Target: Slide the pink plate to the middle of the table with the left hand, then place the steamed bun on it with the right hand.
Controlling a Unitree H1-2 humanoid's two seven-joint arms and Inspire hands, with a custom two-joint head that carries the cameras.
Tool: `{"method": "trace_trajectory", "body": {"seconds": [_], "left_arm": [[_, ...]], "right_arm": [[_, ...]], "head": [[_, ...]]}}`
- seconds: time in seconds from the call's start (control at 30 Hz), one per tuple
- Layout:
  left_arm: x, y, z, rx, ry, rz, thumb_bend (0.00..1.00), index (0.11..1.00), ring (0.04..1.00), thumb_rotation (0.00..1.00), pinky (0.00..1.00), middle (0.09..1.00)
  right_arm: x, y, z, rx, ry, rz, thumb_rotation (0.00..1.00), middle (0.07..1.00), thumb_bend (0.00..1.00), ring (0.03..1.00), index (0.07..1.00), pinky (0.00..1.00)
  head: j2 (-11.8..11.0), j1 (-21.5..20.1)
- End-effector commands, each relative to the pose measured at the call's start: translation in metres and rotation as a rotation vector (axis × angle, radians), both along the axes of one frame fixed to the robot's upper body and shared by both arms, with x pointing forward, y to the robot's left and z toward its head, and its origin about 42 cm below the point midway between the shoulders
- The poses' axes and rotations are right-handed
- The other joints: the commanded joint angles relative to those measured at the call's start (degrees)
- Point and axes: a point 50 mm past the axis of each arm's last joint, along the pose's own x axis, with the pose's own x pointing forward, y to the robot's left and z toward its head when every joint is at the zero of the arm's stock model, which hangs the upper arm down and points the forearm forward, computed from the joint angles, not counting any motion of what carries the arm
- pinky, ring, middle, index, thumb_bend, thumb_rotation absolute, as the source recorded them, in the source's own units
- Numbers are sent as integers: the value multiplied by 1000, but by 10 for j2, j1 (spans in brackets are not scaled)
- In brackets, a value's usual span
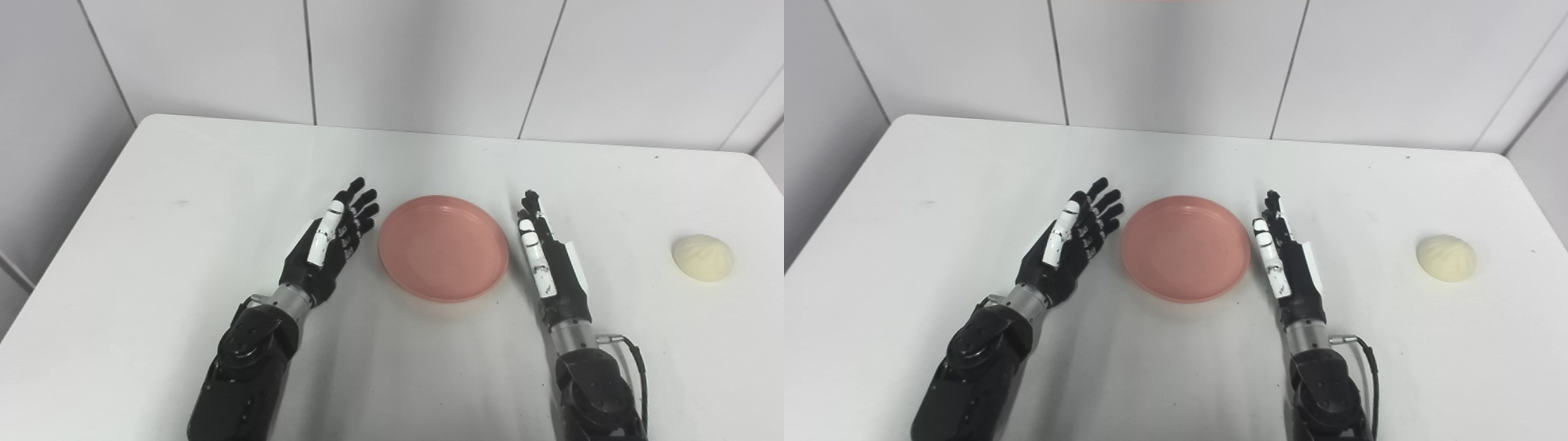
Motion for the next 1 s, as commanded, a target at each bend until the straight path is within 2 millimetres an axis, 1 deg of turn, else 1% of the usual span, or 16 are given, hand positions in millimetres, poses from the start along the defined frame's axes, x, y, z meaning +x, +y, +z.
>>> {"method": "trace_trajectory", "body": {"seconds": [0.0, 0.07, 0.17, 0.2, 0.27, 0.33, 0.37, 0.43, 0.47, 0.57, 0.6, 0.63, 0.73, 0.77, 0.83, 0.97], "left_arm": [[-7, 7, -11, 28, 25, 37, 483, 988, 981, 1000, 1000, 977], [-9, 10, -13, 36, 22, 45, 483, 988, 978, 1000, 1000, 976], [-12, 14, -17, 43, 22, 56, 474, 986, 969, 1000, 1000, 969], [-14, 16, -18, 41, 24, 61, 470, 986, 969, 1000, 1000, 969], [-16, 21, -24, 43, 28, 67, 470, 985, 969, 1000, 1000, 970], [-18, 25, -29, 44, 31, 67, 474, 985, 968, 1000, 1000, 974], [-19, 27, -31, 46, 36, 68, 473, 985, 968, 1000, 1000, 975], [-21, 29, -34, 52, 42, 70, 469, 976, 966, 1000, 994, 968], [-21, 30, -37, 56, 45, 65, 469, 974, 965, 1000, 992, 967], [-22, 32, -43, 61, 48, 52, 464, 981, 971, 1000, 994, 971], [-22, 33, -44, 55, 51, 50, 464, 983, 971, 1000, 994, 973], [-22, 35, -45, 49, 54, 47, 461, 988, 973, 1000, 996, 979], [-21, 38, -48, 45, 57, 47, 460, 990, 971, 1000, 992, 980], [-21, 39, -49, 48, 60, 49, 461, 990, 970, 1000, 990, 980], [-20, 41, -49, 51, 65, 52, 467, 987, 966, 1000, 991, 973], [-19, 45, -49, 50, 71, 54, 466, 985, 959, 1000, 994, 965]], "right_arm": [[-8, -5, -16, 6, 16, -36, 1000, 1000, 282, 1000, 996, 1000], [-6, -8, -11, -5, -11, -61, 1000, 994, 276, 998, 992, 996], [-4, -13, -5, -30, -56, -85, 1000, 984, 304, 996, 987, 999], [-2, -16, -2, -36, -74, -89, 1000, 992, 316, 999, 993, 1000], [1, -20, 6, -48, -118, -101, 1000, 992, 311, 998, 993, 1000], [3, -26, 16, -78, -165, -120, 1000, 980, 359, 983, 987, 1000], [5, -31, 20, -90, -187, -132, 1000, 979, 363, 982, 986, 1000], [7, -37, 25, -101, -208, -145, 1000, 972, 425, 964, 983, 994], [8, -43, 31, -143, -237, -167, 1000, 971, 437, 961, 983, 993], [9, -55, 48, -253, -299, -224, 1000, 919, 528, 892, 959, 869], [10, -59, 56, -287, -325, -241, 995, 909, 537, 874, 956, 839], [10, -62, 63, -314, -350, -255, 964, 889, 543, 837, 951, 785], [10, -69, 79, -370, -385, -281, 928, 871, 560, 808, 946, 750], [9, -74, 89, -395, -403, -291, 923, 868, 565, 803, 945, 745], [8, -81, 103, -433, -424, -307, 892, 849, 585, 765, 924, 700], [5, -93, 121, -502, -426, -330, 824, 837, 624, 746, 912, 658]], "head": [[-2, -7], [-5, -13], [-11, -31], [-11, -31], [-15, -46], [-17, -54], [-18, -58], [-20, -65], [-21, -72], [-23, -80], [-25, -89], [-26, -93], [-29, -106], [-31, -114], [-32, -122], [-35, -137]]}}
